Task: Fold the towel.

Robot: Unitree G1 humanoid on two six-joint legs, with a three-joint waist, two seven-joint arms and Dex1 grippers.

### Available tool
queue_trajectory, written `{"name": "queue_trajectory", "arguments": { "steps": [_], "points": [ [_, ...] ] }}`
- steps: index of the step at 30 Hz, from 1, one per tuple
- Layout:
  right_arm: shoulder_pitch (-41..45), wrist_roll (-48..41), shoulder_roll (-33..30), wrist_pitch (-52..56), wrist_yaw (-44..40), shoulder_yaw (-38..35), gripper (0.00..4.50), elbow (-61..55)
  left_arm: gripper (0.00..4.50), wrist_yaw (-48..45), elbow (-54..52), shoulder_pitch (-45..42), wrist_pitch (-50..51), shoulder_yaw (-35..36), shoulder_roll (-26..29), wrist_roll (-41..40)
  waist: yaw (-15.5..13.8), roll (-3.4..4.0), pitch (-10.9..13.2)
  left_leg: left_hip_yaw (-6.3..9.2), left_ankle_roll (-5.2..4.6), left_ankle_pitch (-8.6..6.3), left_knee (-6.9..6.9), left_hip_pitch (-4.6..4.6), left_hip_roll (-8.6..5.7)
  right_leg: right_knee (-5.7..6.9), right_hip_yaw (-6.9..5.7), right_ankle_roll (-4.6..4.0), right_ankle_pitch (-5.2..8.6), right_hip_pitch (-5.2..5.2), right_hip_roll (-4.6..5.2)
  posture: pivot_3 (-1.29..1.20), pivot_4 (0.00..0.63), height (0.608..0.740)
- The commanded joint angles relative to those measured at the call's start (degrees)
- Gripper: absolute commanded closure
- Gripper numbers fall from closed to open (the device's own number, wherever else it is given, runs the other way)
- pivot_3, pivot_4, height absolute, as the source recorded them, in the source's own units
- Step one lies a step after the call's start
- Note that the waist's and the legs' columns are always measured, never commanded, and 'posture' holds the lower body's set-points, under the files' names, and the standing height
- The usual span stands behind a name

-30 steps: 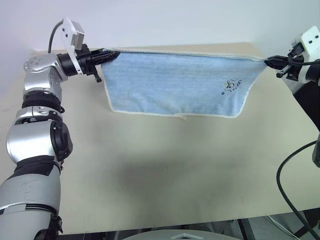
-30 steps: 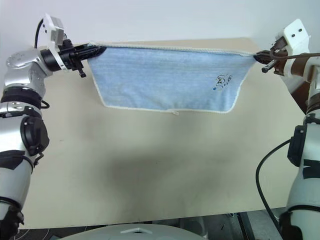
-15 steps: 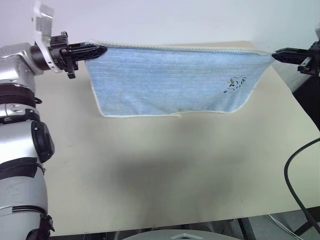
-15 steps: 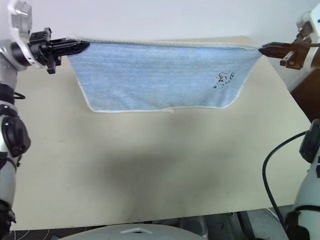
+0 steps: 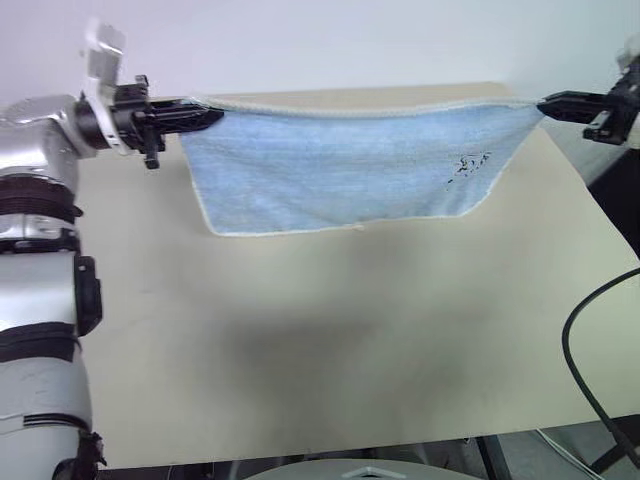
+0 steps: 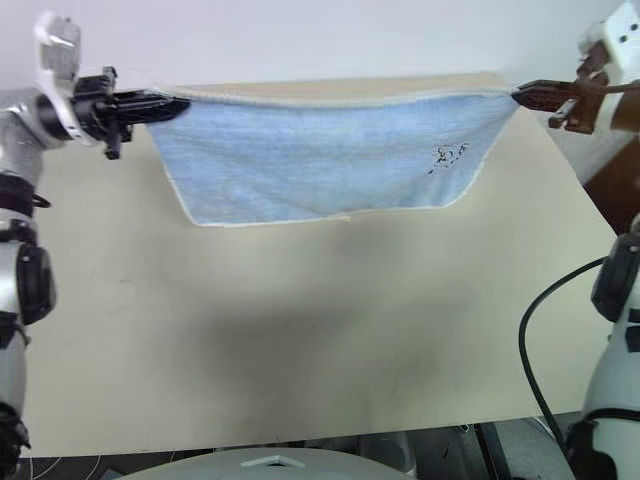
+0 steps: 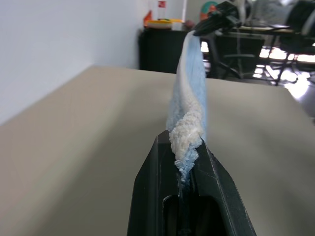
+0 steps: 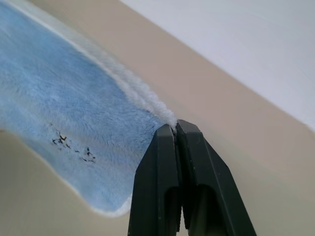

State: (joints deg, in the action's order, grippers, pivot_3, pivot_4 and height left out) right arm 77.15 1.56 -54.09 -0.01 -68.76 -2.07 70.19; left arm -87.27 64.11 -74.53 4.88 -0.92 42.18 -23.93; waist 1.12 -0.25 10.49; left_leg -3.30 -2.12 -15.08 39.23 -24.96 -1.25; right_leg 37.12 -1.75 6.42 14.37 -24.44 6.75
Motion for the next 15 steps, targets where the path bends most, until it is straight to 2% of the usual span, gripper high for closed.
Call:
{"name": "queue_trajectory", "arguments": {
  "steps": [1,10,15],
  "points": [
    [1.4,1.0,0.6,-2.3,6.0,-0.5,4.50,0.5,4.47,7.8,3.4,-4.5,-9.9,3.3,-1.2,3.6,0.0,-0.06,0.0,0.00,0.00,0.00,0.00,0.00,0.00,0.00,0.00,0.00,0.00,0.00,0.00,0.00,0.150,0.740],
    [3.6,0.6,0.9,-2.9,15.5,-2.9,4.50,2.1,4.47,19.1,8.5,-9.4,-18.6,8.0,-3.8,8.5,-0.1,-0.06,0.1,0.00,0.02,0.01,-0.04,-0.21,-0.02,-0.04,-0.02,0.16,-0.09,-0.12,0.02,0.00,0.150,0.740],
    [3.8,-0.2,0.2,-2.2,16.2,-4.1,4.50,2.3,4.47,17.8,8.8,-8.7,-19.3,9.4,-3.7,9.8,0.0,-0.06,0.1,0.00,0.01,0.01,-0.04,-0.22,-0.03,-0.05,-0.02,0.20,-0.11,-0.12,0.01,0.00,0.150,0.740]
  ]
}}
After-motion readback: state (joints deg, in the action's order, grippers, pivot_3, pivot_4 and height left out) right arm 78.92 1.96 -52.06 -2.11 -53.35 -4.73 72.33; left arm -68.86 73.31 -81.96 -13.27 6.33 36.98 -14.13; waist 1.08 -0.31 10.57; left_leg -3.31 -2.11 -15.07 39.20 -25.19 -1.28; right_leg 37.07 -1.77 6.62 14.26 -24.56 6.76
